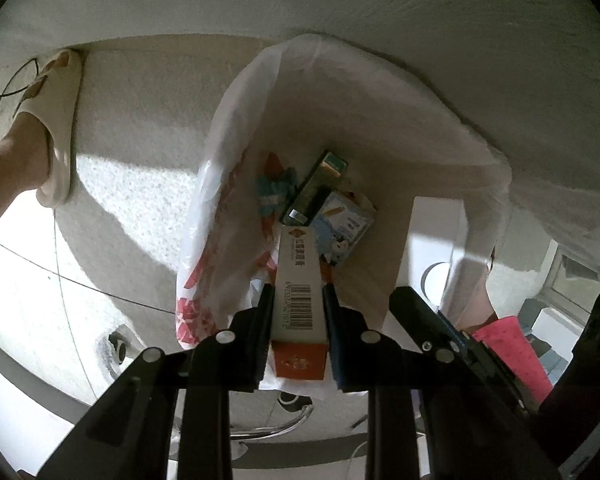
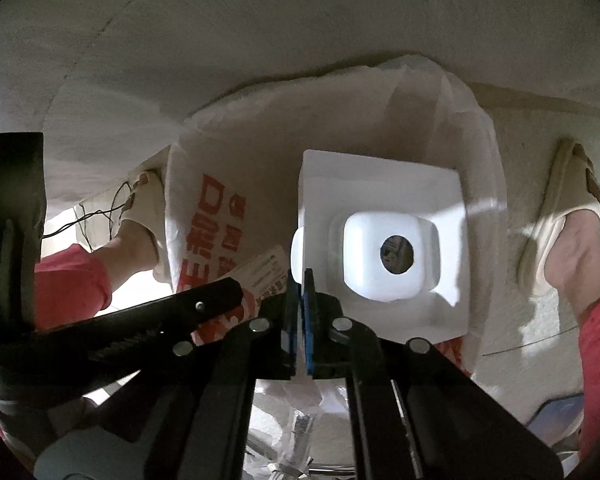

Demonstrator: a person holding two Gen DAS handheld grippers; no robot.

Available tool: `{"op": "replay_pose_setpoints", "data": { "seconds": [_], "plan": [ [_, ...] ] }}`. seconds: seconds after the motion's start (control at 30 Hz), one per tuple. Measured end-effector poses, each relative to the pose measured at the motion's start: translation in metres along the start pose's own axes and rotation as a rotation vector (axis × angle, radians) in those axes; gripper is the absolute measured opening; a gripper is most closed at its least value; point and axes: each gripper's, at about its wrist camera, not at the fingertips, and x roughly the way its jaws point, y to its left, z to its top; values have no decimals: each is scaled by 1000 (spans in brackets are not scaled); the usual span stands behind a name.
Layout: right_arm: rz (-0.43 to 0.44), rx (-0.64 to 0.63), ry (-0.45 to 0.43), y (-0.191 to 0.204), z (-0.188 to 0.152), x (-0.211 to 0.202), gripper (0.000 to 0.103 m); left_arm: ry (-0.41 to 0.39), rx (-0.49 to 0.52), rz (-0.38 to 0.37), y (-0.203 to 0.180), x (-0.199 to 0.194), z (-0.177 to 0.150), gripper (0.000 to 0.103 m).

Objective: Collect trash
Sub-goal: 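Open both tools to drop the box and tray into the bag, then raise both tools back toward the lollipop and snack bar on the bed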

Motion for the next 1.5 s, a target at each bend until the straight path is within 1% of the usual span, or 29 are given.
{"op": "replay_pose_setpoints", "data": {
  "seconds": [0.03,0.07,0.1,0.13,0.17,0.2,0.23,0.3,0.4,0.53,0.6,0.67,0.77,0.83,0.87,0.9,1.0,1.07,1.1,1.17,1.23,1.27,1.33,1.4,1.43,1.47,1.5],
  "plan": [
    [-6,3,6,-2,0,1,7,-2,0,10,0,1,1,29],
    [-15,7,10,-3,1,2,9,-4,-3,20,2,1,1,36],
    [-23,14,16,-5,1,3,15,-7,-11,23,3,1,2,41],
    [-21,18,22,-6,1,4,26,-10,-20,14,5,1,3,53],
    [-24,24,28,-8,0,6,51,-14,-28,8,7,1,3,63],
    [-31,26,21,-8,-1,5,54,-23,-33,20,8,0,4,64],
    [-34,20,15,-7,-1,3,54,-29,-27,22,8,-1,4,65],
    [-55,-13,1,-1,-2,-1,54,-45,4,61,3,-3,2,66],
    [-83,-53,-7,5,-5,-9,54,-104,64,136,-5,-14,-4,70],
    [-85,-53,-15,4,-10,-23,54,-144,103,161,-7,-32,-13,70],
    [-98,-58,-30,3,-12,-37,54,-172,116,177,-6,-45,-18,70],
    [-107,-61,-56,5,-18,-56,54,-199,135,190,-5,-59,-26,73],
    [-118,-78,-100,13,-29,-83,54,-256,194,206,-10,-83,-42,74],
    [-119,-106,-140,20,-39,-107,58,-284,231,196,-10,-96,-52,75],
    [-134,-128,-166,24,-45,-119,63,-302,268,191,-13,-106,-61,76],
    [-150,-156,-195,29,-51,-131,65,-311,293,195,-16,-111,-66,77],
    [-162,-215,-253,41,-65,-162,66,-333,374,249,-27,-129,-83,78],
    [-134,-234,-295,46,-74,-186,67,-322,408,280,-33,-143,-93,79],
    [-122,-243,-310,47,-76,-195,71,-326,417,289,-34,-149,-96,79],
    [-105,-276,-351,52,-81,-222,75,-344,436,315,-38,-172,-104,78],
    [-93,-321,-372,60,-81,-242,76,-341,458,300,-39,-193,-109,78],
    [-95,-372,-385,66,-81,-260,77,-335,473,287,-40,-207,-110,78],
    [-118,-446,-408,77,-79,-284,85,-312,495,246,-43,-235,-112,78],
    [-144,-548,-445,90,-78,-320,89,-296,504,202,-44,-263,-112,79],
    [-152,-585,-458,93,-78,-335,91,-296,502,197,-45,-277,-112,80],
    [-157,-630,-464,98,-76,-353,92,-300,494,203,-46,-300,-109,83],
    [-150,-686,-457,103,-73,-370,92,-301,496,199,-47,-314,-108,84]
  ]
}}
